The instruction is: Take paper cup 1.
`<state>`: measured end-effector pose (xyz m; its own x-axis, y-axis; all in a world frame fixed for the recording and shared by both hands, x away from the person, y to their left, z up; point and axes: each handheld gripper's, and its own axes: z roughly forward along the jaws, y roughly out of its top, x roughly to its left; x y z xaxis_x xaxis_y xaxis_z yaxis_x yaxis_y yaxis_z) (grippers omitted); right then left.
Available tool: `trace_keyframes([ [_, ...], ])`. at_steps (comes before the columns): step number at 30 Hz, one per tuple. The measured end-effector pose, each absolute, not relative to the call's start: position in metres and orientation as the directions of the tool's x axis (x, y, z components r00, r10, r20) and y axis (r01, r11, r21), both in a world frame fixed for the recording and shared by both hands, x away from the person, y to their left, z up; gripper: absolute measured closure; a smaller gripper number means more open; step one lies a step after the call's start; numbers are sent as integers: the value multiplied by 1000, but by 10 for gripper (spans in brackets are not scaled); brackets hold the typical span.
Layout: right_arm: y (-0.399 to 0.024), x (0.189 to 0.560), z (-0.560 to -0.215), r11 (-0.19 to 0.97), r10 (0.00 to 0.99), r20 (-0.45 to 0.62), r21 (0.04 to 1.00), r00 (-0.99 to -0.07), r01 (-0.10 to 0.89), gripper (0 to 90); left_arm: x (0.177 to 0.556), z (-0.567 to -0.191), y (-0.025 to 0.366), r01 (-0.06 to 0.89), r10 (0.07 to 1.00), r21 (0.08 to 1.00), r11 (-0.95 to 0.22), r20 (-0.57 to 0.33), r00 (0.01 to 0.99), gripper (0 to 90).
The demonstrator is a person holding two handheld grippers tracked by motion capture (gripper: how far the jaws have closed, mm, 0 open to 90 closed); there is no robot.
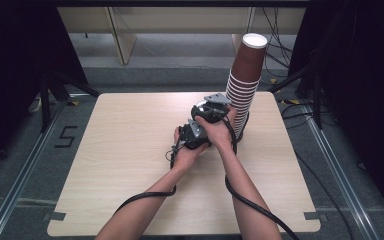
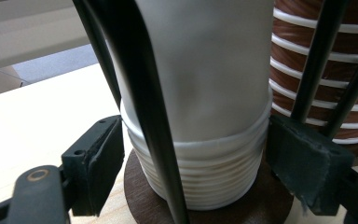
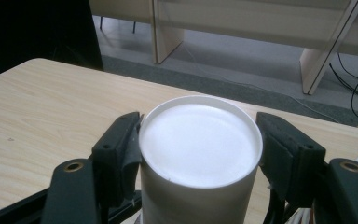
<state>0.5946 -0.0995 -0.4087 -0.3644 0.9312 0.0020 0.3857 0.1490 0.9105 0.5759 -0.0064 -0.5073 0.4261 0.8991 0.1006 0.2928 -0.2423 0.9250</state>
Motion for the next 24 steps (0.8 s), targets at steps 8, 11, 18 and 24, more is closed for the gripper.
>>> trace_keyframes([
  [8, -99, 596, -409, 148, 931, 3, 910, -364, 386, 343, 576, -508, -8, 288, 900, 929, -233, 94, 425, 195],
  [11, -98, 596, -410, 146, 929, 10, 908, -369, 392, 312, 576, -508, -8, 284, 899, 928, -242, 104, 425, 196],
  [18, -98, 598, -410, 176, 930, -24, 906, -367, 386, 341, 576, -508, -9, 280, 898, 929, -244, 107, 426, 196],
  [24, -97, 597, -411, 169, 929, -20, 912, -371, 374, 351, 576, -508, -8, 281, 896, 925, -255, 117, 428, 196],
])
